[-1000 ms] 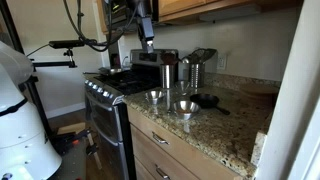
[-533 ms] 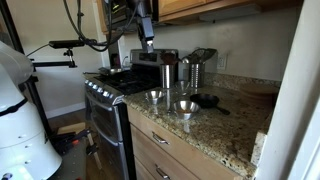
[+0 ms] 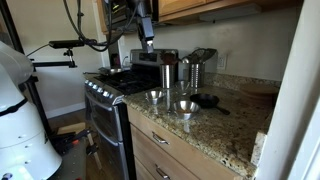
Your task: Pour the contents of the dish on the right into the dish on the left
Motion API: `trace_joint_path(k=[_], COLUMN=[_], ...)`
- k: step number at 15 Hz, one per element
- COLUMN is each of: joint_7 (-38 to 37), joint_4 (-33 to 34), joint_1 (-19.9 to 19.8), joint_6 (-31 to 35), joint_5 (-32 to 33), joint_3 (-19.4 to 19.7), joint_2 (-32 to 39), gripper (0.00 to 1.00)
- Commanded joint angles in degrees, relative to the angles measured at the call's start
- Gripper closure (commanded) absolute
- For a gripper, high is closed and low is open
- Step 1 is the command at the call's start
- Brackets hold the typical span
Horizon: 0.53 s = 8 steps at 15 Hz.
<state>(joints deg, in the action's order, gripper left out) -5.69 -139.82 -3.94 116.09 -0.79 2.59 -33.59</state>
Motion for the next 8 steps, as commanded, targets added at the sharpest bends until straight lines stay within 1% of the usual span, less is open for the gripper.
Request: trace_joint_path(k=[1,4,8], joint_7=[0.1,0.2,-2.1], joint_4=[0.1,0.2,0.3], joint_1=[-0.3,-0.3,-2.6], joint_6=[-0.1,0.2,2.2], joint_5=[-0.1,0.0,6.0], joint_3=[-0.2,-0.2,-1.8], joint_2=[0.0,0.3,2.4], gripper=[0.00,0.00,0.00])
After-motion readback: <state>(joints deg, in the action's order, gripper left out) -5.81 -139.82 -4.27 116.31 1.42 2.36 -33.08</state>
